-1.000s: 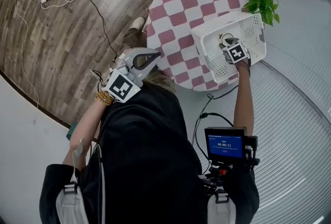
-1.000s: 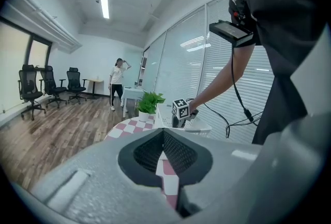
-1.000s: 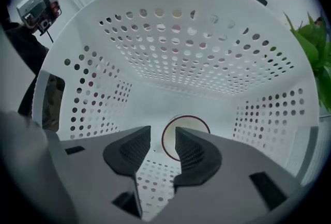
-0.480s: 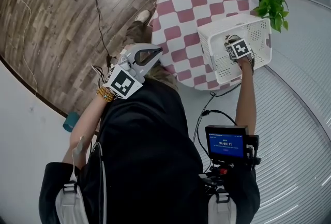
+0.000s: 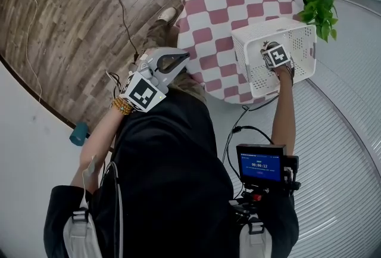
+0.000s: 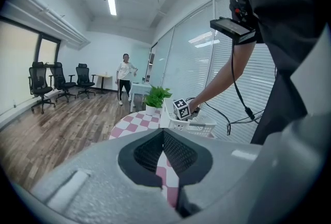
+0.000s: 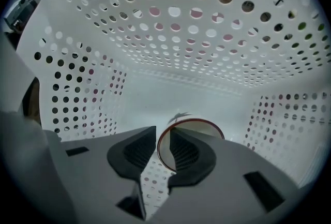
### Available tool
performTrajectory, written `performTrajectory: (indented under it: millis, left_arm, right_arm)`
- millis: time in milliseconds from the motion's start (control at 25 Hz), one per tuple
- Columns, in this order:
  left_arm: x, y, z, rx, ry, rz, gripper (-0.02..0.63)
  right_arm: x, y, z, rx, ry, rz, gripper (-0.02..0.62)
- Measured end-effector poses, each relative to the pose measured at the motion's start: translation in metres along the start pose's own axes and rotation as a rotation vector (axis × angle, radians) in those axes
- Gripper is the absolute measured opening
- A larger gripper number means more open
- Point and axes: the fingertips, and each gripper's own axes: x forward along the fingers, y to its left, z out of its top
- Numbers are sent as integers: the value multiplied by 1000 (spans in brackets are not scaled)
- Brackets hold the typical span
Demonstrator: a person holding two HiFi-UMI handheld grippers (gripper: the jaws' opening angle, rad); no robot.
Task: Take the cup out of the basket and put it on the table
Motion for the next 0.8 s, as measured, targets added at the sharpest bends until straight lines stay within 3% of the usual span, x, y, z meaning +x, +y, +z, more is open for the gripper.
performTrajectory:
  millis: [520, 800]
  left_arm:
    - [-2, 3, -6, -27, 11, 25, 5]
    - [1, 3, -7, -30, 16, 18, 5]
  right_arm:
    - [9, -1, -4, 12, 27, 21, 58]
    - [10, 2, -4, -43, 50, 11, 51]
